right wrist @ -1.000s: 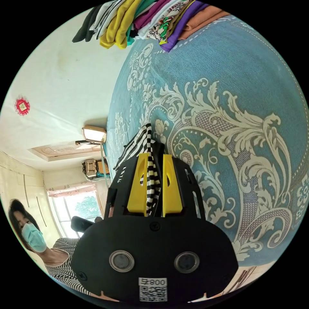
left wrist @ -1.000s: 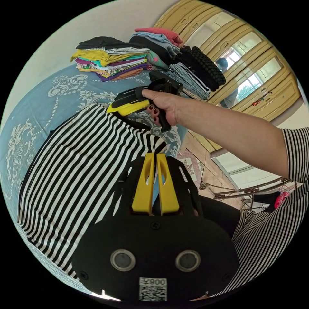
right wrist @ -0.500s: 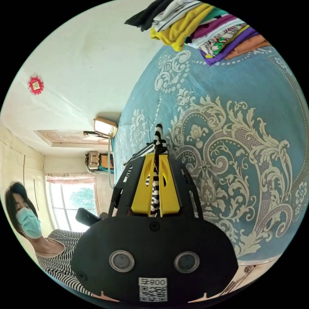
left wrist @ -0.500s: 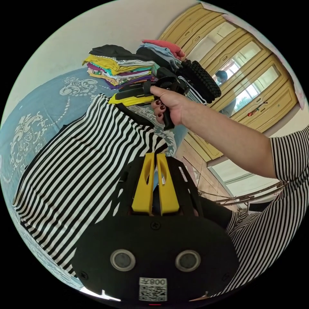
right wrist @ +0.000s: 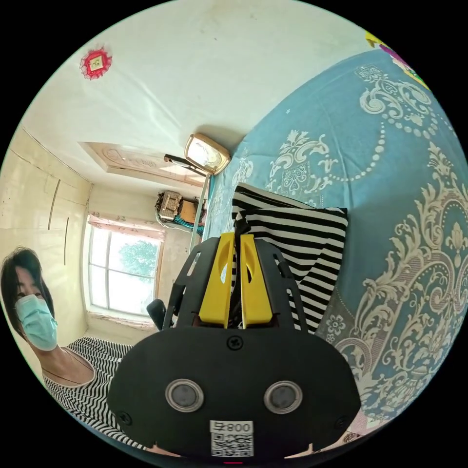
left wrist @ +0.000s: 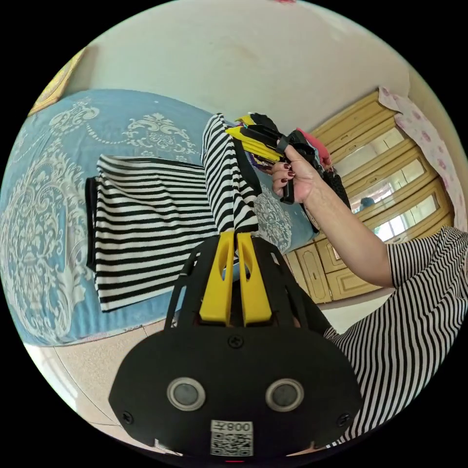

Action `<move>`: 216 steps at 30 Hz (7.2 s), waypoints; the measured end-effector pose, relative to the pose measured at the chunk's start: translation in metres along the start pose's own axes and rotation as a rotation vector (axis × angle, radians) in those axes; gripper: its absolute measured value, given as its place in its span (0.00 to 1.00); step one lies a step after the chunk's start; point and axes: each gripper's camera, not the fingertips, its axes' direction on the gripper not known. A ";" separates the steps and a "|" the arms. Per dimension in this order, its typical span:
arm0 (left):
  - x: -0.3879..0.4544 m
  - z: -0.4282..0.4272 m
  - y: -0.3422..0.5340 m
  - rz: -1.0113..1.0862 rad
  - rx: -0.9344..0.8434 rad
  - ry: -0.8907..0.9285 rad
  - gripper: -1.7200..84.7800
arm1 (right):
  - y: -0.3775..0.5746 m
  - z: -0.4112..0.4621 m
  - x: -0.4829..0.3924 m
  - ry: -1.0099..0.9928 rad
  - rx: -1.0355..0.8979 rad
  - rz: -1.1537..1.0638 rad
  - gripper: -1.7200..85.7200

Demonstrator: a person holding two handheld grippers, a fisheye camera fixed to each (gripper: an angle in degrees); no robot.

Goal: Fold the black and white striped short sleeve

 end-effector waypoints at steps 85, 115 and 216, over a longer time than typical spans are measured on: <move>-0.201 -0.235 0.122 -0.457 0.116 -0.033 0.11 | 0.032 0.159 0.041 0.133 -0.327 0.049 0.06; -0.247 -0.178 0.080 -0.521 0.009 0.088 0.07 | 0.124 0.077 0.119 0.030 -0.312 0.335 0.09; 0.177 0.800 -0.104 0.091 -0.801 0.522 0.07 | 0.242 -0.525 0.114 0.830 0.301 0.711 0.03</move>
